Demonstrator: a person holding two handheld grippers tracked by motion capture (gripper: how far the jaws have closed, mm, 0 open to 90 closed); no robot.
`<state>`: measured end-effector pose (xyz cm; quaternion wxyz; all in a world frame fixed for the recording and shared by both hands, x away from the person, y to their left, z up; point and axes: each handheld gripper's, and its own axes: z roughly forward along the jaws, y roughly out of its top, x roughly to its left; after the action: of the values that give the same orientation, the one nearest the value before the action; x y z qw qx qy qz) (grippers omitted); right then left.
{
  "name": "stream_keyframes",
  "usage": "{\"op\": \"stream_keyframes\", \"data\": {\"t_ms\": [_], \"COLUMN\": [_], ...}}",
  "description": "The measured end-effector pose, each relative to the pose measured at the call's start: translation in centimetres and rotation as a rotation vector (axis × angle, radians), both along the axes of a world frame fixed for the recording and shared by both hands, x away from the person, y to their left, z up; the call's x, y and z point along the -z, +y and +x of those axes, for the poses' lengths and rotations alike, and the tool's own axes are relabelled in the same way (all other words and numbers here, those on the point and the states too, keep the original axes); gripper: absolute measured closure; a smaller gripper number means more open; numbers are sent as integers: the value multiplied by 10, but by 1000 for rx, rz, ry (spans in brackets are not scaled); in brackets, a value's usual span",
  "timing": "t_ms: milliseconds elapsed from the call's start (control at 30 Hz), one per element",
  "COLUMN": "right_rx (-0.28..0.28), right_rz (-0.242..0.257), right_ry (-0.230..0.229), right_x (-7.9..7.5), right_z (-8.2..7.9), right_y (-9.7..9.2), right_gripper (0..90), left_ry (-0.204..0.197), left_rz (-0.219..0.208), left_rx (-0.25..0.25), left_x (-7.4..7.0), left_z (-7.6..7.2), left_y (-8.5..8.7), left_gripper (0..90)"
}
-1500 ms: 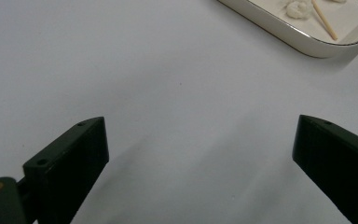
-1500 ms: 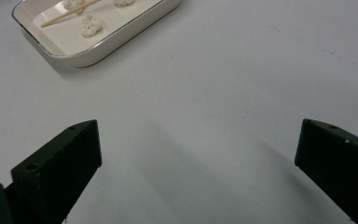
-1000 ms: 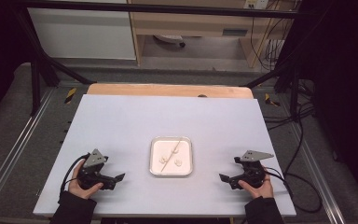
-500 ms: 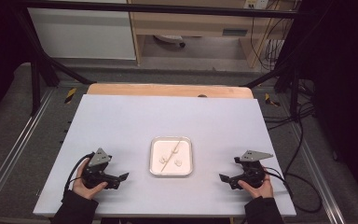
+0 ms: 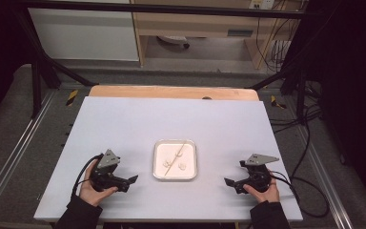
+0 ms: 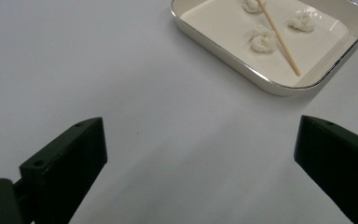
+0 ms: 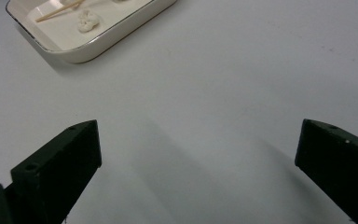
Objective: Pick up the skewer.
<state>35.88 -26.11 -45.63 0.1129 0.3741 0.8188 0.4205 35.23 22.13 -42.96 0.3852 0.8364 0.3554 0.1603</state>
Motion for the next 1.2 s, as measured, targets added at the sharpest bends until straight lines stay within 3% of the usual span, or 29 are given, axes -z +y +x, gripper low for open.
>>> {"op": "stream_keyframes", "data": {"t_ms": [100,567,833,1200], "right_rx": [1,-1,-3,-5], "right_rz": [-3,-3,-4,-6], "right_ry": [2,0,0,-1], "right_x": [0,0,0,1], "right_z": [0,0,0,0], "right_y": [0,0,0,0], "right_gripper": [9,9,9,9], "left_ry": [-3,17,41,47], "left_rz": [15,7,27,45], "left_rx": [6,35,33,26], "left_x": [-4,-16,-16,-14], "left_z": [1,11,16,28], "left_y": [-10,-65,-88,-117], "left_gripper": [26,115,296,471]}}
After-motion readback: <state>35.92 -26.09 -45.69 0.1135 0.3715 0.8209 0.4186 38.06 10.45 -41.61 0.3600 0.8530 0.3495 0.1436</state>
